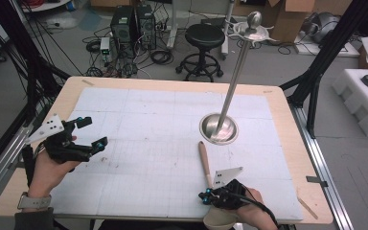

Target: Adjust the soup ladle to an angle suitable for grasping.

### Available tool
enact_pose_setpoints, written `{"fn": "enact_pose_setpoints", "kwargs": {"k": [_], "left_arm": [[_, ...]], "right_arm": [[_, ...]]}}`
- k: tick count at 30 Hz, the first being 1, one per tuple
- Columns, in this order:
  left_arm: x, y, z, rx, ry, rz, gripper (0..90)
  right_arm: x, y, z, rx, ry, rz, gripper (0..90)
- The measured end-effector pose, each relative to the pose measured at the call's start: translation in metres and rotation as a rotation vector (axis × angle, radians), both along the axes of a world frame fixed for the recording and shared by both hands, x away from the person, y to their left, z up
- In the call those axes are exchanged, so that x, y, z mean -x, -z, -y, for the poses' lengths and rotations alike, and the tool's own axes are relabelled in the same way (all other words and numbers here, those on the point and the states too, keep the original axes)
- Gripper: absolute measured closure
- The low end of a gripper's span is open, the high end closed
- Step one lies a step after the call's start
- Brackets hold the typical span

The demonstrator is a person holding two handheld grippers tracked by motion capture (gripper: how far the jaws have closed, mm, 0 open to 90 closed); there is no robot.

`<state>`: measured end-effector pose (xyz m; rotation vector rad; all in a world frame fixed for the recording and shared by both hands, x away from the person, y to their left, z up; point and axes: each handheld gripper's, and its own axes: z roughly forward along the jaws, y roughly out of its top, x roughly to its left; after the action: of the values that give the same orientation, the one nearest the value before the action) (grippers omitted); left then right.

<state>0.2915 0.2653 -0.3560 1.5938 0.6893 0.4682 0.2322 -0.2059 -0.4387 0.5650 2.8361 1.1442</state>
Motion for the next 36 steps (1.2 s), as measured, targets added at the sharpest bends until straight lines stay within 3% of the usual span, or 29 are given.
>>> {"fn": "enact_pose_setpoints", "kwargs": {"k": [4, 18, 28, 36], "left_arm": [[0.000, 0.000, 0.000, 0.003, 0.001, -0.002, 1.8], [0.000, 0.000, -0.001, 0.007, 0.001, 0.000, 1.8], [0.000, 0.001, 0.000, 0.004, 0.003, -0.003, 1.8], [0.000, 0.000, 0.000, 0.007, 0.001, -0.001, 1.8]], "right_arm": [[0.002, -0.004, 0.002, 0.044, 0.004, 0.038, 90.0], [0.001, -0.006, 0.004, 0.055, 0.028, 0.041, 90.0], [-0.006, -0.007, 0.010, 0.070, 0.053, 0.075, 90.0], [-0.014, -0.006, 0.013, 0.067, 0.068, 0.073, 90.0]]}}
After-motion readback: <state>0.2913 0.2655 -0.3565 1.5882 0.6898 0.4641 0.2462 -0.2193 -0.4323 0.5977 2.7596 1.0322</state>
